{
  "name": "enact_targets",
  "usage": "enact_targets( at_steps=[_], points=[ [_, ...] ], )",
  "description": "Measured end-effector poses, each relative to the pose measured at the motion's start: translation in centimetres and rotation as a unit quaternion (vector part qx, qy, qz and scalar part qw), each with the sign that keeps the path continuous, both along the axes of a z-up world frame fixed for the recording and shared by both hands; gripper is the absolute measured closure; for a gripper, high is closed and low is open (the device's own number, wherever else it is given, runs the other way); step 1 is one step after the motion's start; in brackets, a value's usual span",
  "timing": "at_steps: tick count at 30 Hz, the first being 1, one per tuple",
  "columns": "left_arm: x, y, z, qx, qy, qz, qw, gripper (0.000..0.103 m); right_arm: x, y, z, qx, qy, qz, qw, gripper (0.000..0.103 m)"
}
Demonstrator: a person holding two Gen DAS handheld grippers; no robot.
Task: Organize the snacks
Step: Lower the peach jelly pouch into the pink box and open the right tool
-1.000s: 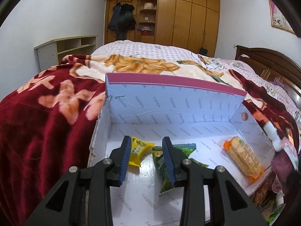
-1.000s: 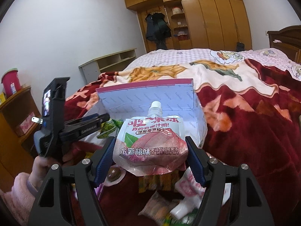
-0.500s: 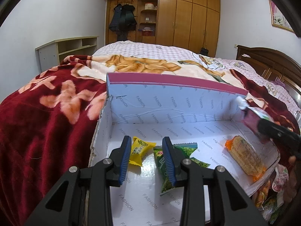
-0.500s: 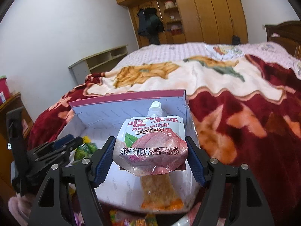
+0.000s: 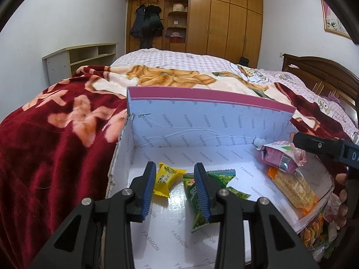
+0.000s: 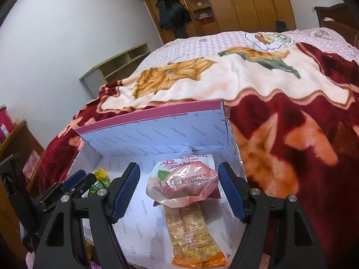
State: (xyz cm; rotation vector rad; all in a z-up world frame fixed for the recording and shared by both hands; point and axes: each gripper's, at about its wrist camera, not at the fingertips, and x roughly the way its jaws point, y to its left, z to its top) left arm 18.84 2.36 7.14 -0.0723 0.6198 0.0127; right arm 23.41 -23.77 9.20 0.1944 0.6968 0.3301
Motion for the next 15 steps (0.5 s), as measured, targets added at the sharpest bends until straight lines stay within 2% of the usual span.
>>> enact_targets(
  at_steps=[15],
  points=[
    [-1.9, 0.2, 1.5, -0.006, -0.014, -0.008, 0.9998, 0.064, -3.1, 0.1, 1.6, 0.003, -0.022, 0.016, 1.000, 0.029]
  ],
)
